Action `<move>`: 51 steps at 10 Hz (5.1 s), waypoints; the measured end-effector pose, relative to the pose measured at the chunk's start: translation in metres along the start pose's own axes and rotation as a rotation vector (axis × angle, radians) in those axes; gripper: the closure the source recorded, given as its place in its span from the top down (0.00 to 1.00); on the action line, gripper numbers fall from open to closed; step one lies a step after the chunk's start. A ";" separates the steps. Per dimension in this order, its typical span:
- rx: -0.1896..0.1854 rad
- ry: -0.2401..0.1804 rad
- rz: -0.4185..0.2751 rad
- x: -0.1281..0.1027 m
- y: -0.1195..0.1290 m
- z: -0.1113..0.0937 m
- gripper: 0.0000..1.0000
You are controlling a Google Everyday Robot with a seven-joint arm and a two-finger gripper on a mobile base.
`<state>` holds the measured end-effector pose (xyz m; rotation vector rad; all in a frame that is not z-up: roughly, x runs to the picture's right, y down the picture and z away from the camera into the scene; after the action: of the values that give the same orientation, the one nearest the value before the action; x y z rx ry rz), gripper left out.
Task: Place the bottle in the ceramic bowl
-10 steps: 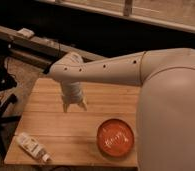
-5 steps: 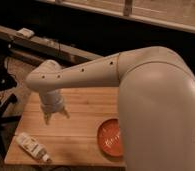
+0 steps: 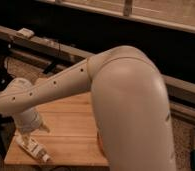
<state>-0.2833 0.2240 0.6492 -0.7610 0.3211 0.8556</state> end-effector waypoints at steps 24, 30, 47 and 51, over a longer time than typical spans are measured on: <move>0.180 0.179 -0.157 -0.030 0.031 0.125 0.46; 0.152 0.121 -0.110 -0.029 0.012 0.062 0.00; 0.274 0.243 0.660 0.139 -0.310 0.010 0.18; 0.271 0.334 0.793 0.164 -0.332 0.030 0.60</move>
<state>0.0761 0.1980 0.7382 -0.5098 1.0609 1.3886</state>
